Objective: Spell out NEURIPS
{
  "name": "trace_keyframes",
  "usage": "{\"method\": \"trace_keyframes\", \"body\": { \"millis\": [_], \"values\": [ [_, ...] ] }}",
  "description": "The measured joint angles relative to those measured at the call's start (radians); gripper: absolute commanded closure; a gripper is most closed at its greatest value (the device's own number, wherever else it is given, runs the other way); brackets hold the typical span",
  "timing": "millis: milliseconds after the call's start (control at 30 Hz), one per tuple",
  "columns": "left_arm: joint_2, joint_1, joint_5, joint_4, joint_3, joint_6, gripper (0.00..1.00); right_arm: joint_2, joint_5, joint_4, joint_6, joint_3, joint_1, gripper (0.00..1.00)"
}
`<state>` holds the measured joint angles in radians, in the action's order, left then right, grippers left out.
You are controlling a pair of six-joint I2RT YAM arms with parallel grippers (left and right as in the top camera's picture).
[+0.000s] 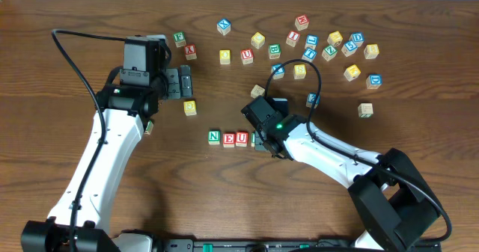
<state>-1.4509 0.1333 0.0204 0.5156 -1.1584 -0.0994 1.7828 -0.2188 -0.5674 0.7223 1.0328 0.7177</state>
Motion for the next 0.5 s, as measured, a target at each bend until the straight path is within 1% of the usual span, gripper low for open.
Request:
{"method": "trace_keyframes", "body": {
  "millis": [67,300,500],
  "values": [
    [0.0,0.0,0.0,0.0,0.0,0.0,0.0,0.0,-0.003,0.0,0.002,0.0,0.0,0.8],
    [0.0,0.0,0.0,0.0,0.0,0.0,0.0,0.0,-0.006,0.001,0.002,0.0,0.0,0.61],
    [0.0,0.0,0.0,0.0,0.0,0.0,0.0,0.0,-0.006,0.0,0.002,0.0,0.0,0.59]
  ]
}}
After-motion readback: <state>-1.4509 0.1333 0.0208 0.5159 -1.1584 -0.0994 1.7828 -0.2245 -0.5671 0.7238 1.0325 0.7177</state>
